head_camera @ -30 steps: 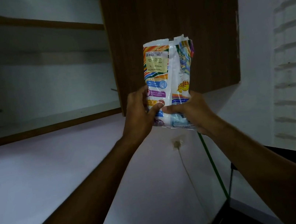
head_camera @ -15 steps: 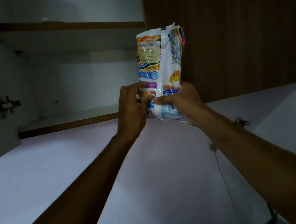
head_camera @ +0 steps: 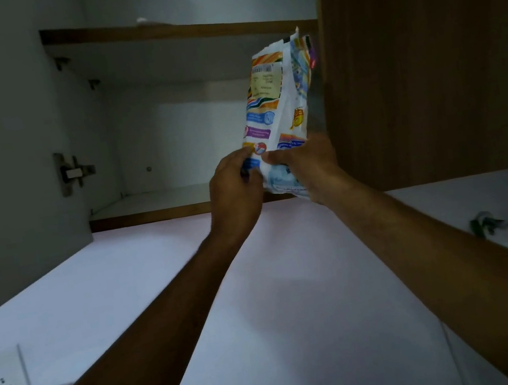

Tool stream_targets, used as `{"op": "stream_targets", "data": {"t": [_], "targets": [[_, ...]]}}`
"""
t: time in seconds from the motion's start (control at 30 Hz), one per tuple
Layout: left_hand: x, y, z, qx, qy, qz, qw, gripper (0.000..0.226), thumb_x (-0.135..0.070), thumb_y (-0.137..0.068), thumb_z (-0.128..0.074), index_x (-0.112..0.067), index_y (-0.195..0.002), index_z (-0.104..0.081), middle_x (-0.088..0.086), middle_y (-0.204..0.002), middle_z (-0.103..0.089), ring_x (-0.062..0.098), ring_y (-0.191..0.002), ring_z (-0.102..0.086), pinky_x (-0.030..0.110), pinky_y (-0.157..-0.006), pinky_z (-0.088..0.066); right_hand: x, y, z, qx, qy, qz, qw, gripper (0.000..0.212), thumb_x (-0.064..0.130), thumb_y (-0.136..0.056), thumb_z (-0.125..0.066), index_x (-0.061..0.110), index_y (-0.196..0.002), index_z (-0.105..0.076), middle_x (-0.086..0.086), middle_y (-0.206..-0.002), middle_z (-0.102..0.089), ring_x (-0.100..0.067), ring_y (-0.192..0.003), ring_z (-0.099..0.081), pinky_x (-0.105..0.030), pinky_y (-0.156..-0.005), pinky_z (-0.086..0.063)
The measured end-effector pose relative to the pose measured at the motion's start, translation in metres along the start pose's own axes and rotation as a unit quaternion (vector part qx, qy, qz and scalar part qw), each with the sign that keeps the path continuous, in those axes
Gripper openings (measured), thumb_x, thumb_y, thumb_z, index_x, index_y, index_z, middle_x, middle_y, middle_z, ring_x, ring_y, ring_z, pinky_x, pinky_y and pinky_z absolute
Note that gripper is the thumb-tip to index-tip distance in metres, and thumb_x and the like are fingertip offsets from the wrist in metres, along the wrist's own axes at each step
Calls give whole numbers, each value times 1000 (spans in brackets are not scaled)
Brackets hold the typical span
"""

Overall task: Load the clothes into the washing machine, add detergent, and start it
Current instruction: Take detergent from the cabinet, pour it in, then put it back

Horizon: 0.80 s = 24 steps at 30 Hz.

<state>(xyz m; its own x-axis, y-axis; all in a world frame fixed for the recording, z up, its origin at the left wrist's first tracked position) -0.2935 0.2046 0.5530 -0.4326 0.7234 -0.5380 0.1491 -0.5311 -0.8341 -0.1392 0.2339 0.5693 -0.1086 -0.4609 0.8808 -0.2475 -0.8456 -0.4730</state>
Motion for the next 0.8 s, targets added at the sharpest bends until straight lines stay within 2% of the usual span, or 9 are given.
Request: {"op": "stream_targets", "data": {"t": [0.17, 0.23, 0.3, 0.4, 0.5, 0.57, 0.63, 0.7, 0.8], "targets": [[22, -14, 3, 33, 47, 46, 997, 40, -13, -96, -57, -13, -136, -52, 0, -129, -55, 7, -107, -57, 12, -79, -52, 10, -18, -29, 4, 11, 15, 1000, 49, 18, -77, -80, 16, -120, -57, 4, -101, -61, -16, -88, -64, -25, -65, -52], [33, -19, 6, 42, 60, 63, 995, 39, -16, -97, -56, -14, -136, -53, -2, -127, -56, 5, -101, -59, 10, -77, -51, 7, -24, -48, 1, 18, 17, 1000, 46, 10, -77, -78, 12, -120, -60, 0, -103, -65, -18, -89, -66, -28, -67, -55], [45, -20, 11, 43, 87, 87, 991, 37, -21, -97, -55, -17, -134, -54, -5, -124, -59, 3, -96, -62, 11, -74, -53, -2, -27, -69, -6, 23, 6, 1000, 44, 5, -76, -75, 10, -118, -63, -5, -108, -69, -23, -92, -69, -33, -77, -58], [59, -20, 26, 28, 90, 103, 990, 37, -31, -99, -52, -21, -135, -55, -3, -125, -62, 10, -105, -64, 24, -85, -57, -20, -28, -101, -7, 1, -6, 1000, 43, 9, -76, -71, 14, -118, -63, -4, -107, -69, -21, -93, -68, -35, -80, -58], [65, -25, 44, 21, 71, 112, 991, 38, -31, -100, -50, -22, -137, -52, -8, -122, -59, 5, -99, -62, 12, -78, -54, -24, -30, -126, 8, 4, -1, 1000, 37, 14, -83, -71, 15, -118, -59, 0, -102, -64, -15, -87, -62, -21, -65, -50], [69, -30, 60, 12, 56, 125, 991, 38, -30, -100, -50, -21, -137, -51, -15, -113, -53, -4, -85, -58, 1, -65, -46, -24, -34, -143, 18, 5, -4, 1000, 36, 17, -84, -70, 14, -119, -59, -3, -107, -66, -17, -87, -62, -23, -67, -49], [73, -36, 74, -3, 44, 135, 990, 37, -30, -101, -49, -19, -136, -52, -18, -104, -49, -11, -76, -51, -2, -57, -41, -23, -35, -160, 33, 9, -2, 999, 34, 20, -86, -68, 15, -119, -59, -3, -107, -65, -17, -87, -60, -25, -69, -48], [75, -41, 88, -15, 36, 136, 990, 35, -30, -101, -49, -19, -133, -55, -19, -104, -53, -10, -80, -54, 3, -65, -44, -23, -33, -180, 54, 13, 6, 998, 30, 22, -91, -62, 14, -120, -60, -5, -107, -63, -19, -88, -59, -25, -71, -45], [79, -48, 103, -29, 28, 130, 991, 33, -33, -99, -49, -20, -127, -61, -6, -111, -69, 5, -97, -65, 28, -86, -56, -17, -29, -211, 82, 18, 23, 996, 27, 27, -95, -48, 16, -114, -63, -11, -113, -62, -23, -93, -60, -25, -69, -45]]}}
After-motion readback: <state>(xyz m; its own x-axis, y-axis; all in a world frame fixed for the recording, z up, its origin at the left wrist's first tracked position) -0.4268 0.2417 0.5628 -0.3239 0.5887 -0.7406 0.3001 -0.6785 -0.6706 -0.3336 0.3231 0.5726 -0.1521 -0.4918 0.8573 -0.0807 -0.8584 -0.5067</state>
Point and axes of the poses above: each hand's wrist, its own y-axis away from the middle knuckle, its own z-axis out of the back of the hand, x = y × z, the point moved 8 cm from there along -y, towards the middle knuckle
